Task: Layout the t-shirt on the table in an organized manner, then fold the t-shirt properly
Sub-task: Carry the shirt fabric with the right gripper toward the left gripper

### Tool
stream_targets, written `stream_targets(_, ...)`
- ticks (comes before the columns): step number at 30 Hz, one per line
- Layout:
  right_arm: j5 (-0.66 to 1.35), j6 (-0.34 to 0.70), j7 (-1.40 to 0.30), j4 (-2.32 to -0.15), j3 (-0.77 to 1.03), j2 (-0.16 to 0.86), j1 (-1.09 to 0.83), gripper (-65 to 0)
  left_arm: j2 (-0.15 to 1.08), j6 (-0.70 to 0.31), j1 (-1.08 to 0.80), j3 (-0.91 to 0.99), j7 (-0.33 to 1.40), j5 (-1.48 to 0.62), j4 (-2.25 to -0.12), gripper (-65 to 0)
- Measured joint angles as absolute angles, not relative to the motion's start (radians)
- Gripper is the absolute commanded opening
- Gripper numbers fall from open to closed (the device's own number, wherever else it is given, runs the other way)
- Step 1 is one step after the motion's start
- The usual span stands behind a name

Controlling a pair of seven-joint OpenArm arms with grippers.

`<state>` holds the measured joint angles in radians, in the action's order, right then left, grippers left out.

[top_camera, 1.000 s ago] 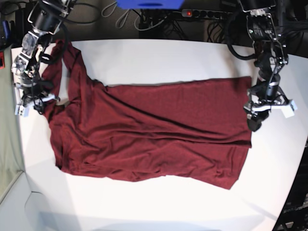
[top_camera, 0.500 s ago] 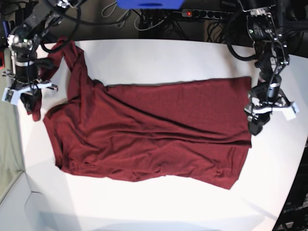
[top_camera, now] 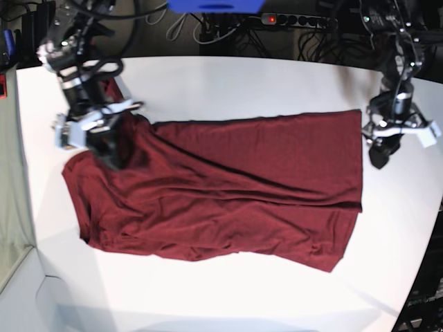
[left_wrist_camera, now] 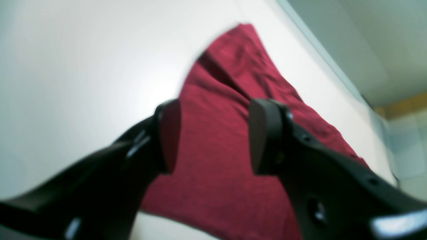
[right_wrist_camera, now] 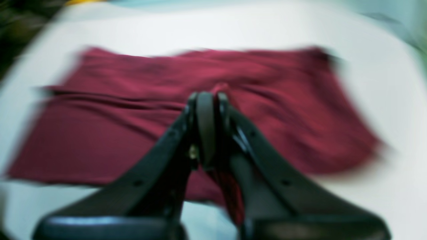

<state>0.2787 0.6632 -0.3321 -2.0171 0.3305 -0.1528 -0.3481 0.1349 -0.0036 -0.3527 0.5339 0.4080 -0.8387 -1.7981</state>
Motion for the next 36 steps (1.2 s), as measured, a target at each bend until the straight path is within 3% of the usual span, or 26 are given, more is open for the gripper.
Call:
stream_targets(6, 0.281, 0.687, -0.310, -2.016, -0.001, -0.151, -0.393, -65.0, 0.170, -0.004, -0.451, 0.664, 0.398, -0.839, -1.899, -33.0)
stream_targets(18, 0.277, 0.685, -0.307, -1.907, -0.386, -0.120, -0.327, -65.0, 0.133, -0.011, -0.593, 0.911, 0.408, -1.014, -1.909, -33.0)
stream_targets(31, 0.271, 0.684, -0.313, -1.661, -0.517, -0.100, -0.237, -64.7, 0.105, -0.011, -0.590, 0.860, 0.412, -1.036, -1.909, -33.0)
stream_targets(36, 0.274, 0.684, -0.310, -1.627, -0.512, -0.100, -0.210, -52.1, 0.104, -0.011, -0.590, 0.822, 0.408, -1.037, -1.909, -33.0)
